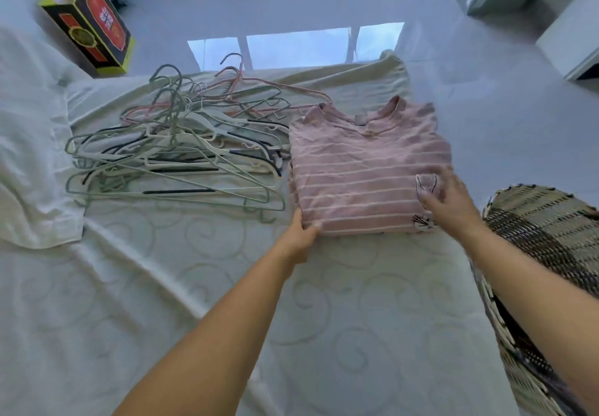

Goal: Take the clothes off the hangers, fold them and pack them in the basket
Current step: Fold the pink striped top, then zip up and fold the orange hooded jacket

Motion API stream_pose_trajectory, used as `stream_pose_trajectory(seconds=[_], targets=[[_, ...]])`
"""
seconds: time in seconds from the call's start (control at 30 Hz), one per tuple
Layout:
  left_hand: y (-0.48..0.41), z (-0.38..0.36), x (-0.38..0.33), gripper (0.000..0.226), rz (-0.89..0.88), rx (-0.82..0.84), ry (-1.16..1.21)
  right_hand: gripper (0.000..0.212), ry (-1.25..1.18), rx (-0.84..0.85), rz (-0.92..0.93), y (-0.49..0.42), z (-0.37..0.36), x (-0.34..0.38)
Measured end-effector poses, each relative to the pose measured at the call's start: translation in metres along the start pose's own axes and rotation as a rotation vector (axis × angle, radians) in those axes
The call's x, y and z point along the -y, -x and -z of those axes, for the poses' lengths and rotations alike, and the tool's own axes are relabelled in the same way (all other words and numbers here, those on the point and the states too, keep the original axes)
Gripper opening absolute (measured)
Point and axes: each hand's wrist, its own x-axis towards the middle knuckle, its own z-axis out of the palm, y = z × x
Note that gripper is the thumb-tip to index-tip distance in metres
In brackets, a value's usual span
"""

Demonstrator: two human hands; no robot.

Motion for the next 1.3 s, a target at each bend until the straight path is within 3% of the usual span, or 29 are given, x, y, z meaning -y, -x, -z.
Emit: stream_pose_trajectory(seconds=[0.13,0.2,0.3,0.4,0.47,0.57,0.63,0.77,0.87,1.03,1.1,1.13,1.23,1.3], targets=[[-0.01,-0.013,0.012,0.065,-0.095,-0.135,-0.038,0.065,0.415,-0.121,0.209,0.016,-0.037,0.004],[-0.013,-0.014,0.018,0.07,-0.152,-0.158,-0.166,0.058,0.467,-0.027,0.163,0.015,-0.043,0.002],[-0.016,-0.011,0.033,0.067,-0.134,-0.065,-0.32,0.051,0.508,0.15,0.073,0.0,-0.04,-0.001],[-0.002,-0.003,0.042,0.059,-0.048,-0.051,-0.181,0.053,0.581,0.222,0.053,-0.009,-0.033,0.004],[0.025,0.002,0.054,0.057,0.003,-0.08,-0.063,0.053,0.609,0.173,0.065,-0.007,-0.034,0.004],[0.074,0.018,0.089,0.057,0.099,-0.088,0.095,0.059,0.484,-0.003,0.172,0.022,-0.047,0.009],[0.1,0.042,0.115,0.05,0.149,-0.146,0.206,0.066,0.351,-0.015,0.224,0.052,-0.065,0.023],[0.141,0.105,0.148,0.014,0.181,-0.326,0.453,0.051,0.144,0.119,0.342,0.123,-0.124,0.056],[0.169,0.156,0.168,0.013,0.163,-0.474,0.532,0.054,-0.002,0.29,0.334,0.187,-0.181,0.086],[0.222,0.252,0.207,0.006,0.125,-0.531,0.329,0.07,-0.082,0.485,0.301,0.279,-0.285,0.149],[0.243,0.305,0.225,0.01,0.051,-0.595,0.178,0.043,-0.096,0.495,0.257,0.304,-0.322,0.185],[0.253,0.334,0.23,0.011,0.006,-0.644,0.103,0.038,-0.117,0.479,0.252,0.313,-0.342,0.201],[0.278,0.437,0.251,0.05,-0.06,-0.868,-0.201,0.041,-0.154,0.525,0.211,0.336,-0.399,0.25],[0.289,0.509,0.262,0.055,-0.056,-1.076,-0.499,0.041,-0.157,0.551,0.176,0.346,-0.429,0.28]])
